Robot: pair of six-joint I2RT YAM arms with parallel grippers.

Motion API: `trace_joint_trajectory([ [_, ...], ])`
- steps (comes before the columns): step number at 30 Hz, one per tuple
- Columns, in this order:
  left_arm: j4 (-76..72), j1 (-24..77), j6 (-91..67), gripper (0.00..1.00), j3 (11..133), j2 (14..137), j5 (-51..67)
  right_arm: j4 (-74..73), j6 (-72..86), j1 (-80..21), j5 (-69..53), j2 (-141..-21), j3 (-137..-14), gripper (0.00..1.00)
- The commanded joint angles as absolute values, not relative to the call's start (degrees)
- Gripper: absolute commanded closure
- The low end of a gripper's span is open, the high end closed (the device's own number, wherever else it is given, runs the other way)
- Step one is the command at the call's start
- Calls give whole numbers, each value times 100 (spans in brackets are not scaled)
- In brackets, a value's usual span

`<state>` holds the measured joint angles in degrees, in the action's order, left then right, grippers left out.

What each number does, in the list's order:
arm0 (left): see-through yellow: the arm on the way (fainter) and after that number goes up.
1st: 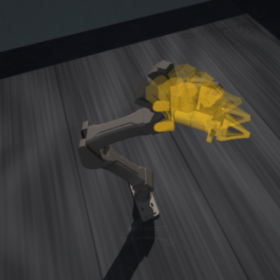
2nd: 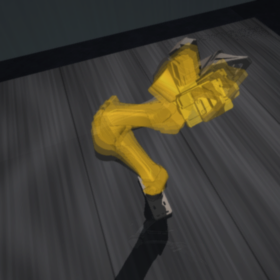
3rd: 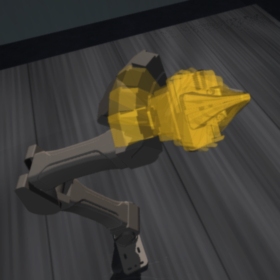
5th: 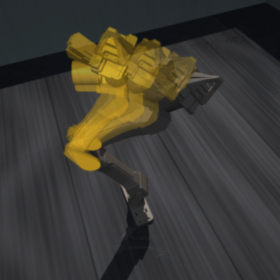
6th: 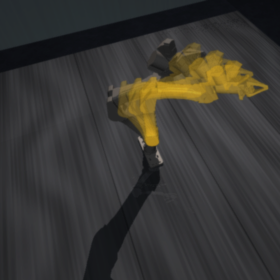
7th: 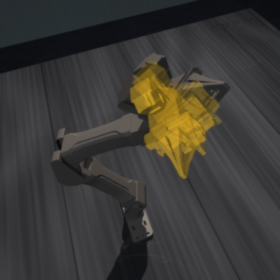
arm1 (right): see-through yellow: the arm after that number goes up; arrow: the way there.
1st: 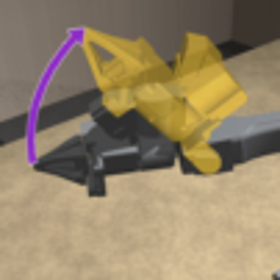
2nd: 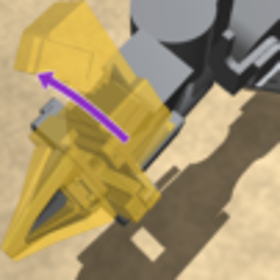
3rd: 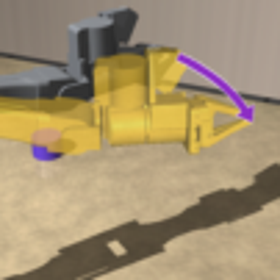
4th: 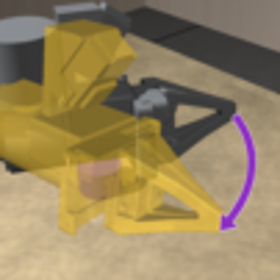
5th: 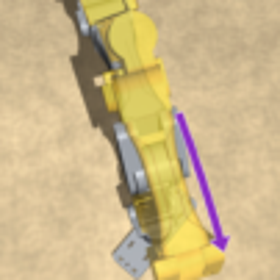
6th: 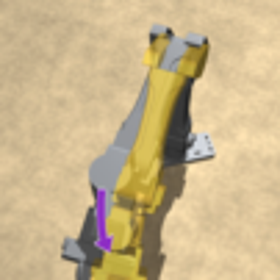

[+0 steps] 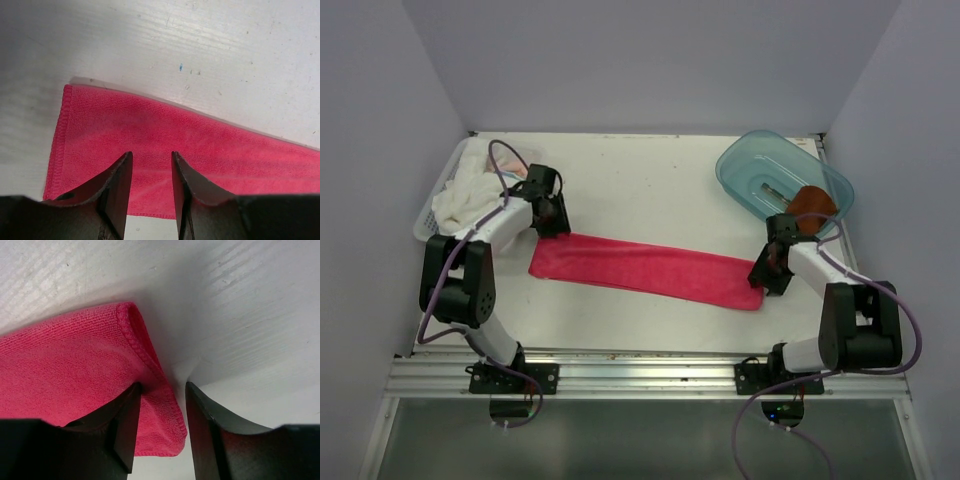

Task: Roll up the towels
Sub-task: Fold the towel

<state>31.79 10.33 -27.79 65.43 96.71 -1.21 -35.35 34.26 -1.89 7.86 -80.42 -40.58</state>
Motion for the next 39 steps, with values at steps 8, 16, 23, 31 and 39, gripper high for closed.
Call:
trace_joint_trajectory([
  [8, 2971, 1055, -2646, 60, 6021, 9659, -26, -3348, 3612, -141, 1115, -7947, -3885, 100],
  [16, 2646, 1668, -3005, 60, 5704, 9967, 211, -4139, 3753, -62, 1969, -6603, -4095, 100],
  [23, 2496, 2609, -3427, 61, 5861, 10221, 299, -4693, 3736, -61, 1925, -6073, -5209, 100],
  [31, 2715, 3612, -3718, 61, 6319, 10196, 352, -5097, 3243, -412, 1845, -6161, -6275, 100],
  [39, 3436, 3323, -3305, 59, 6609, 9582, -149, -5300, 3410, -2203, 2232, -6705, -7092, 100],
])
